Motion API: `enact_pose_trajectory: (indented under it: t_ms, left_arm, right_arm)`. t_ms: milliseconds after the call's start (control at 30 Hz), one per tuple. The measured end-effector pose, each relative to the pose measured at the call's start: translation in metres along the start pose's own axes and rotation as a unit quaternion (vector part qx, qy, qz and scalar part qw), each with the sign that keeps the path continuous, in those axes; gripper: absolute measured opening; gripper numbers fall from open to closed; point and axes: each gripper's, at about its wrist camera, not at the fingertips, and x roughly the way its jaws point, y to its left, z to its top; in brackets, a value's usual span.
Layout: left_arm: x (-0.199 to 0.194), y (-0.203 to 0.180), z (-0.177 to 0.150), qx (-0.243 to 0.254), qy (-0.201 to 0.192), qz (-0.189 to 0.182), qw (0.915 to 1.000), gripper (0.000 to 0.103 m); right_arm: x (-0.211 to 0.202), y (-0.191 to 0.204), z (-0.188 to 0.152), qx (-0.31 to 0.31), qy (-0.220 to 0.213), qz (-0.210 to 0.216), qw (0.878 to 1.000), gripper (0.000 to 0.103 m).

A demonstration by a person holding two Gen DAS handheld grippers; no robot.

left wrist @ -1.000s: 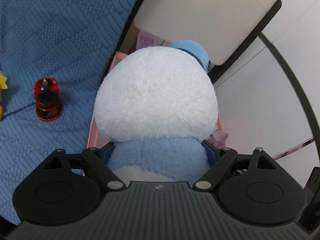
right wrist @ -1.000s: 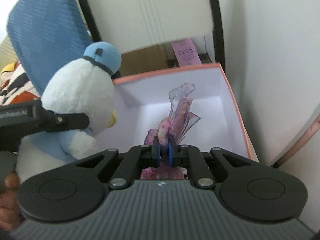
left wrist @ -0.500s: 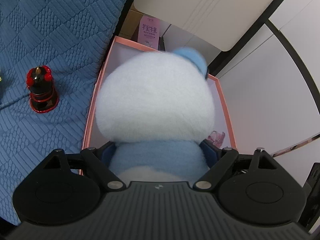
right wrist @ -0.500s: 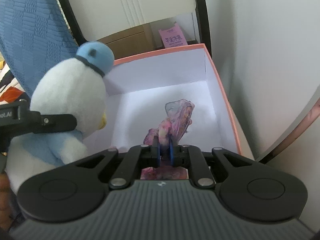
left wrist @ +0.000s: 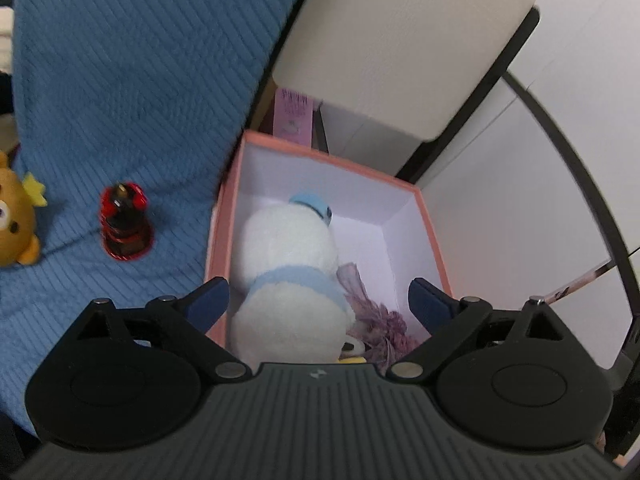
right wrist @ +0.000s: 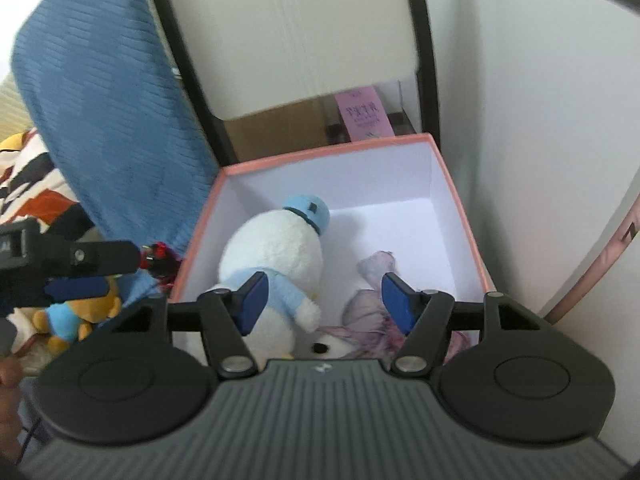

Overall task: Organize objects
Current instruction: 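Open left gripper releasing duck plush while right gripper releases bow into box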

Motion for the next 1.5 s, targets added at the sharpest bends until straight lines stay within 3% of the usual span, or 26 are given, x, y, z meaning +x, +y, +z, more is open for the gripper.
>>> enact_pose_trajectory:
  t_ms: [367, 867, 1167, 1500]
  left_arm:
    - [-0.085, 0.011, -0.010, 0.030, -0.053, -0.013, 0.9980, 0.098]
    - [-0.164, 0.046, -0.053, 0.045, -0.113, 0.012, 0.9925, 0.098]
    - [-0.188, 0.088, -0.082, 0.017, -0.128, 0.038, 0.9909, 0.098]
    - [-0.178, 0.122, -0.084, -0.002, -0.121, 0.046, 0.9916, 0.098]
  right_arm:
    - [-0.056, 0.051, -0.001, -0.015, -0.036, 0.021, 0.999, 0.065]
    - [-0.077, 0.114, -0.039, -0.049, -0.037, 0.050, 0.997, 0.065]
    - [-0.070, 0.139, -0.063, -0.055, -0.030, 0.051, 0.997, 0.065]
    - [-0.044, 0.154, -0.076, -0.053, -0.009, 0.042, 0.998, 0.065]
